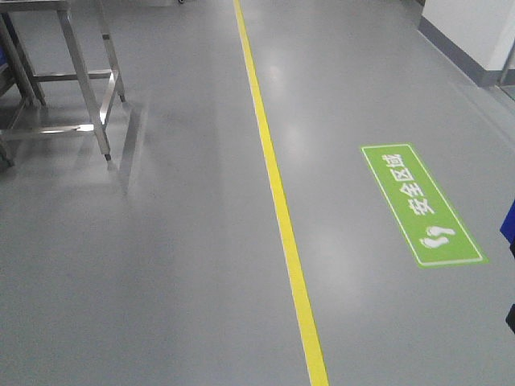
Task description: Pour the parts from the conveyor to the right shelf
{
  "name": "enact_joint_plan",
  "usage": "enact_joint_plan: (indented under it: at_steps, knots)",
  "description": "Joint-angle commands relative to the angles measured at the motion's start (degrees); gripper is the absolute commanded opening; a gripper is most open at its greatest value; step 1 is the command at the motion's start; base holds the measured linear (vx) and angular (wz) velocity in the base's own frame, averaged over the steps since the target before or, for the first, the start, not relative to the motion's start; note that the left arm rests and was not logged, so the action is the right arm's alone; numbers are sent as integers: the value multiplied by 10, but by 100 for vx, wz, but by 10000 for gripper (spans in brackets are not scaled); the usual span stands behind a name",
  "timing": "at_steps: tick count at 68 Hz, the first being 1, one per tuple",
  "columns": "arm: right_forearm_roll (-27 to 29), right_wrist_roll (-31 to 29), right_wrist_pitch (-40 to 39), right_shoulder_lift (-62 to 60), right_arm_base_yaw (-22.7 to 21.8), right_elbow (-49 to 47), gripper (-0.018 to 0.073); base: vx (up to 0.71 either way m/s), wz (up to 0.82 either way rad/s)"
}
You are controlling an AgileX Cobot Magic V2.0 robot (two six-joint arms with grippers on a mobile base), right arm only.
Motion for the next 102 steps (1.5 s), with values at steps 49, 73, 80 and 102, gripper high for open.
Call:
enact_joint_plan:
  at_steps: [49, 73, 80, 102]
  knots:
    - [0, -1, -49, 5, 0, -16, -6, 70, 2]
    - [0, -1, -49, 5, 0, -16, -6, 72, 0]
    - [0, -1, -49, 5, 0, -16, -6, 72, 8]
    - [0, -1, -49, 5, 0, -16, -6, 71, 9]
